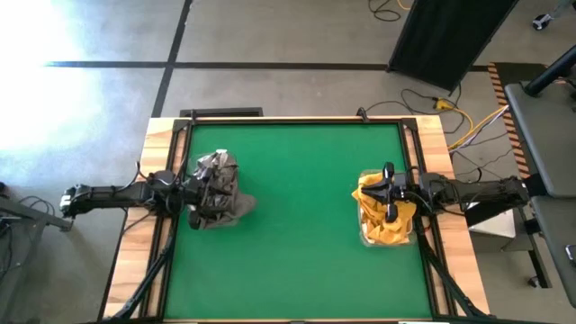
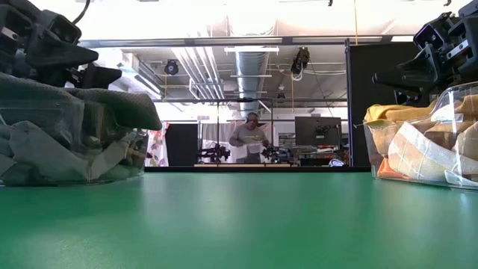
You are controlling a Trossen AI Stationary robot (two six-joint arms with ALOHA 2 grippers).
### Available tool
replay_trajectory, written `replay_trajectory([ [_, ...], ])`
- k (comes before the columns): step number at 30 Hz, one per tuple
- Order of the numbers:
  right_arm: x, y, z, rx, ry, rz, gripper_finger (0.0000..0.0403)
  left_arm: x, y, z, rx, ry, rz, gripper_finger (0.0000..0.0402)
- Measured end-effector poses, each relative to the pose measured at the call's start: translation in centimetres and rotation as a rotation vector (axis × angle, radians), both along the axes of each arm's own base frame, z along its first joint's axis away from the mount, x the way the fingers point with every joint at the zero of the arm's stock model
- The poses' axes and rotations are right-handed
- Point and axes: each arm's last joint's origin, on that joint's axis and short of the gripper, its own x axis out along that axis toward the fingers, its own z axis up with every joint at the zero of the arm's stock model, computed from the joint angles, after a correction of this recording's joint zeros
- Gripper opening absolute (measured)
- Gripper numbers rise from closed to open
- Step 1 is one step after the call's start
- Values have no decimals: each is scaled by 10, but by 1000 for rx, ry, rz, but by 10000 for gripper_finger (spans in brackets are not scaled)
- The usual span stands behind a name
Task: Sort microfiber towel by color & place in baskets
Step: Return to Home Position
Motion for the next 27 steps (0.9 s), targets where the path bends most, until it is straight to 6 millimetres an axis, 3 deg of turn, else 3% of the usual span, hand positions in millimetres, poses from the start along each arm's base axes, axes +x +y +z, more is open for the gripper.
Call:
replay_trajectory([
  [27, 0, 0, 0, 0, 1, -1, 29, 2, 0, -2, -2, 30, 0, 231],
])
